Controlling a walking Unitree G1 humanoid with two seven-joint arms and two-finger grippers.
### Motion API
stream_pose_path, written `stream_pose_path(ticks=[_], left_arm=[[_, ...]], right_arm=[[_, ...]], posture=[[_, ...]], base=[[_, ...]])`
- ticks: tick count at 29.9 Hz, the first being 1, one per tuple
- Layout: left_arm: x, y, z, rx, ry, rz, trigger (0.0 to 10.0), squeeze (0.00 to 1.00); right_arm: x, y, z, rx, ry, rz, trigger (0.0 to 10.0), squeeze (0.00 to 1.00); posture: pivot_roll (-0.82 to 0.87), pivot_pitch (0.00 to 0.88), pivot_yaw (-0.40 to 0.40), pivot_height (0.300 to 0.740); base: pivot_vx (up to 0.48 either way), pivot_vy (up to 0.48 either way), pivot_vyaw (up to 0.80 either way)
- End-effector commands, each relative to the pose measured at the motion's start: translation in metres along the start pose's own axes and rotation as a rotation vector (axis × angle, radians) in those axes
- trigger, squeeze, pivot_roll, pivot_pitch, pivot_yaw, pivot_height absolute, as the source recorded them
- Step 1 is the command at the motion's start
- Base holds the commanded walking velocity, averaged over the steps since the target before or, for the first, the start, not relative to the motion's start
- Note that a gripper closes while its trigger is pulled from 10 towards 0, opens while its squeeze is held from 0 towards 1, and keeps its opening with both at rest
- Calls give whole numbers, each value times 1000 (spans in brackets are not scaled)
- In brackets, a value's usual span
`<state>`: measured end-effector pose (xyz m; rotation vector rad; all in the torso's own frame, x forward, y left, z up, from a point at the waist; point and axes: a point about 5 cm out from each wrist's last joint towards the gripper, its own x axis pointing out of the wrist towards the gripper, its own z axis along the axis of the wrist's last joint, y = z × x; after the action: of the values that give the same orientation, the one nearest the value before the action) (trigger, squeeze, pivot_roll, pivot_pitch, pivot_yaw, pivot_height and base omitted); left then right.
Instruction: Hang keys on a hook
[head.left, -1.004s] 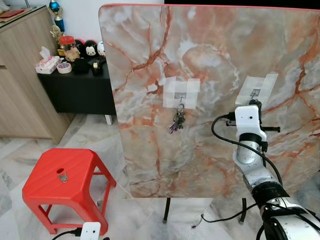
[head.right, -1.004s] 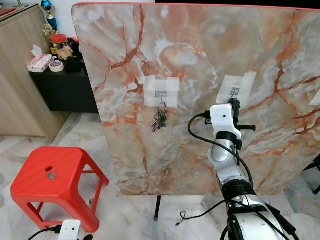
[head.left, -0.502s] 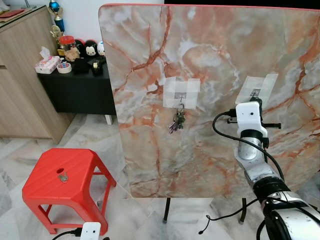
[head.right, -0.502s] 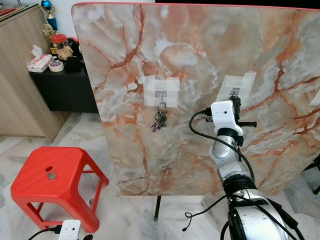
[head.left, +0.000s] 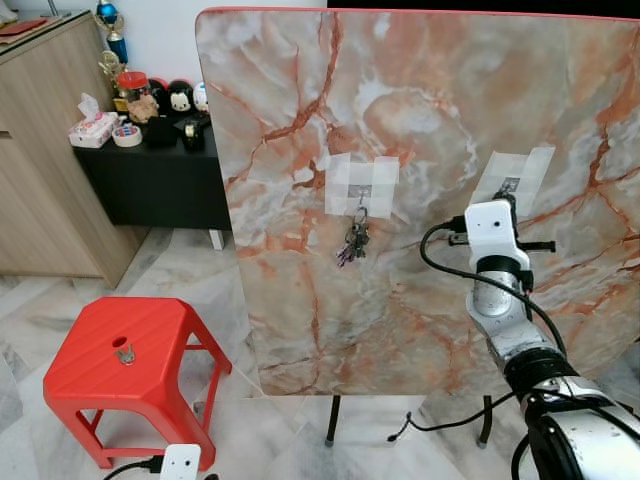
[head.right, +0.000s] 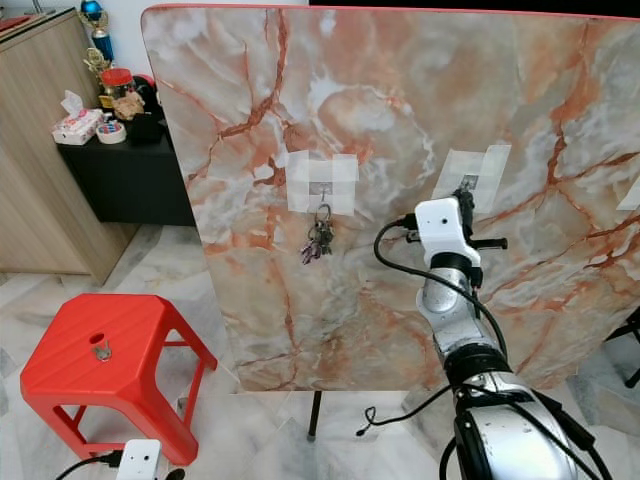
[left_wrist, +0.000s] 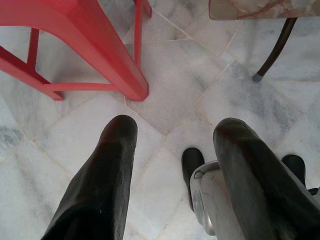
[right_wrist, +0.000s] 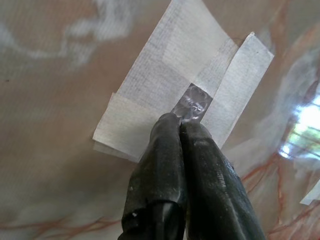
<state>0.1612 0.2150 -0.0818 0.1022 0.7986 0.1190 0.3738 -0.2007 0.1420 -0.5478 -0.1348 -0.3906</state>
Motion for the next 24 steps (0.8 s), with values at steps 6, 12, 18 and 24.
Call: stream_pose_path(ticks=[6,12,18,24], left_arm=[[0,-2,0,-13,-1,1,10000,0],[0,-2,-1,-16,-2,2,10000,0],[0,-2,-1,-16,-1,2,10000,0],[0,-2,-1,-16,-2,2,10000,0]], right_arm=[[5,1,8,-40,-33,33,10000,0],[5,-3,11,-23,-68,-21,10000,0],[3,-2,11,-9,-74,-32,10000,0],[-2,-2,7,3,-68,-61,10000,0]], posture=[[37,0,-51,725],[40,0,-51,725],[41,0,-50,725],[40,0,-50,725]], base=[[0,0,0],[0,0,0],[0,0,0],[0,0,0]])
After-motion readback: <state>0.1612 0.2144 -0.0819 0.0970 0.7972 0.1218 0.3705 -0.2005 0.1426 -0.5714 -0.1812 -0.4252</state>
